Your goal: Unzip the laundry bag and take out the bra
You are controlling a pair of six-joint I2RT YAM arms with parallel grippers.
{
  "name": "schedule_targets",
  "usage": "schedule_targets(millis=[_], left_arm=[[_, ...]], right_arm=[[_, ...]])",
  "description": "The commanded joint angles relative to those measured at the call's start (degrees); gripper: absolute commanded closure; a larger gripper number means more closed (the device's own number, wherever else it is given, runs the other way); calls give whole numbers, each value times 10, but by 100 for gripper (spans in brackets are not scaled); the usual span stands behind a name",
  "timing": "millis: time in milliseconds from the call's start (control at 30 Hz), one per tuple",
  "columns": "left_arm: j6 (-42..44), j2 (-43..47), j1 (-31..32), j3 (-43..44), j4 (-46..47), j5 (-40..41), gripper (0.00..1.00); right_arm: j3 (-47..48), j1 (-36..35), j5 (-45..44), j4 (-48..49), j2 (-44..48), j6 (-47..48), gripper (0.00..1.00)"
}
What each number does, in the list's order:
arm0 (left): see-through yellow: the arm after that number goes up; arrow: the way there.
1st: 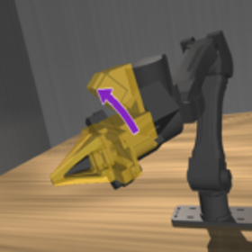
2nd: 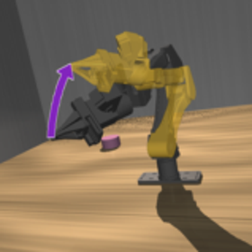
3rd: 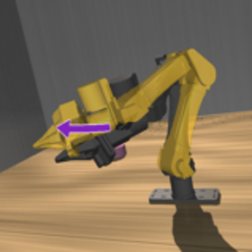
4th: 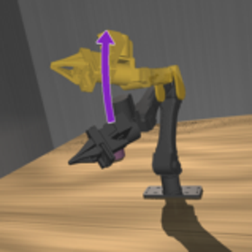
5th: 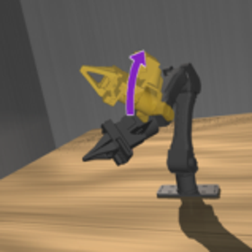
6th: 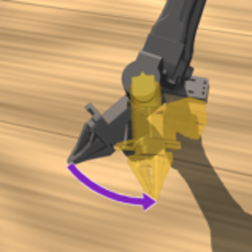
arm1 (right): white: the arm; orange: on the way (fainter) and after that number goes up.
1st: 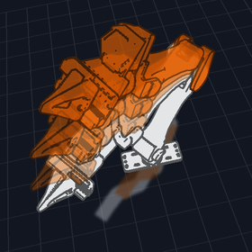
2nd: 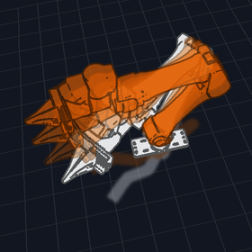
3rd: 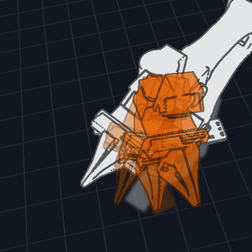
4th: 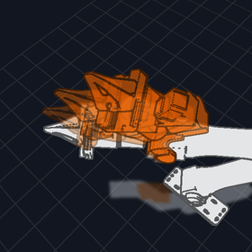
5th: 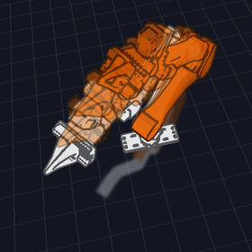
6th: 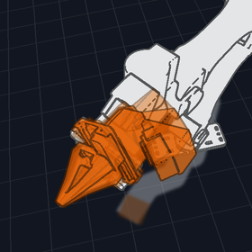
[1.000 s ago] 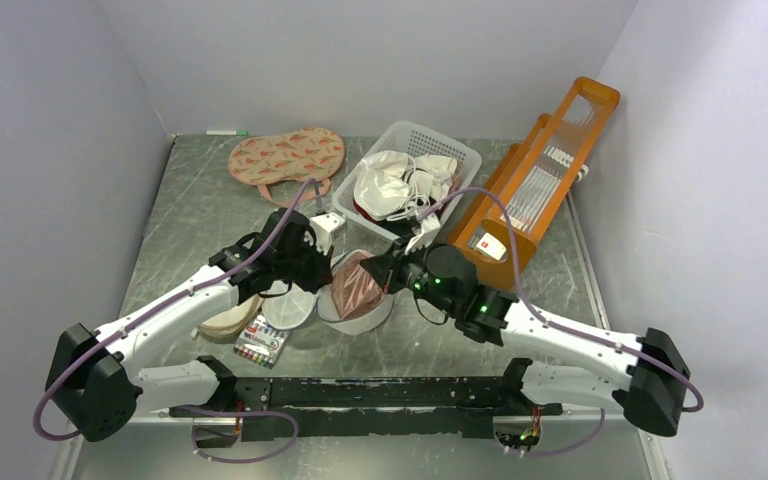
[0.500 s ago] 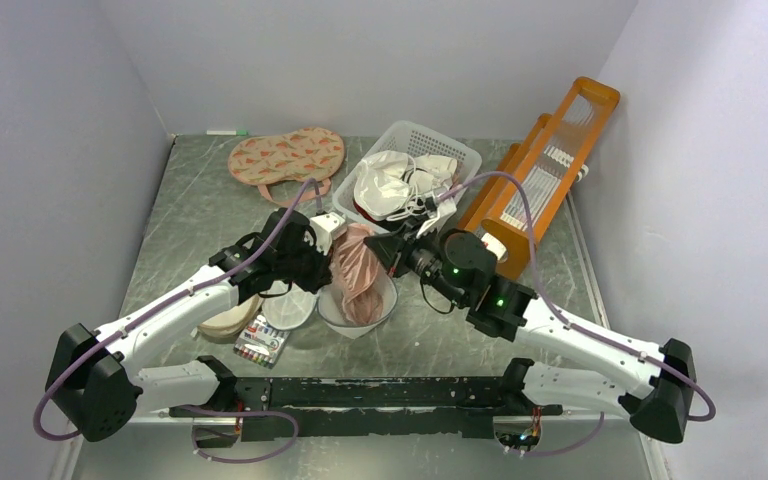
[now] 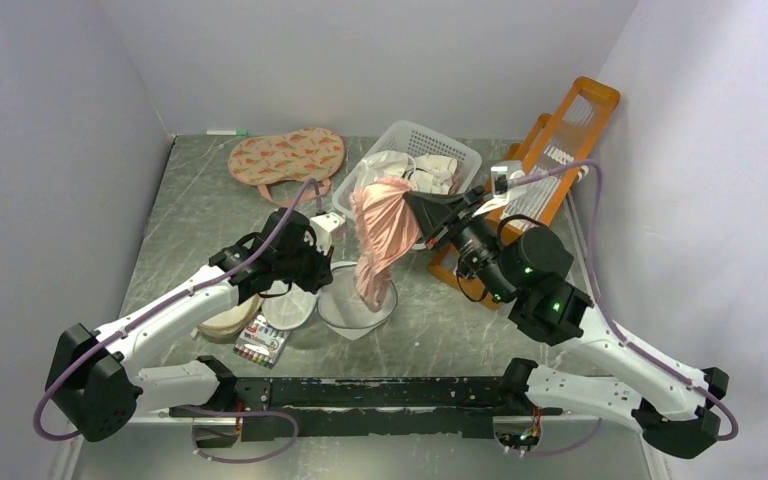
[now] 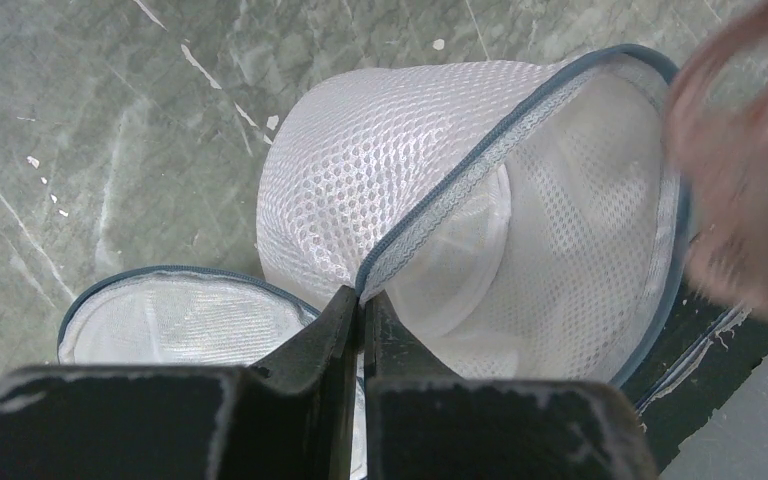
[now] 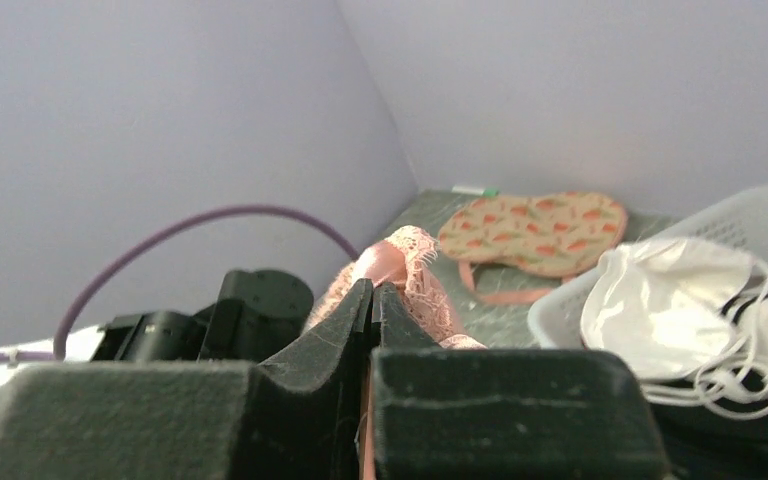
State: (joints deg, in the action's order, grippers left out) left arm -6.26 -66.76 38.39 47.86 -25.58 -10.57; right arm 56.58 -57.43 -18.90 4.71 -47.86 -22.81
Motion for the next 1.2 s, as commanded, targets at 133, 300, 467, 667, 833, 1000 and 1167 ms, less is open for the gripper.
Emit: schedule_targets(millis=[133,300,467,667,833,1000,1167], left_arm=[[2,-3,0,19,3,-1,87],[2,-5,0,18,2,-1,87],[2,-9,0,18,2,-3,87],[1,-6,0,18,2,1,87],[1,-5,0,17,4,3,87],[0,-7,1,19,-3,6,88],[-1,11,1,16,1,5,86]], right_arm=[[119,2,-65,6,-47,104,100],[155,3,-154,62,-105,188,100],[167,60,-185,151,-195,258,100],[198,166,-143,108,-343,190,100],[151,185,-131,138,-441,173,100],[189,210,-130,71,-550,120,100],[255,217,-105,-6,-624,98,98]])
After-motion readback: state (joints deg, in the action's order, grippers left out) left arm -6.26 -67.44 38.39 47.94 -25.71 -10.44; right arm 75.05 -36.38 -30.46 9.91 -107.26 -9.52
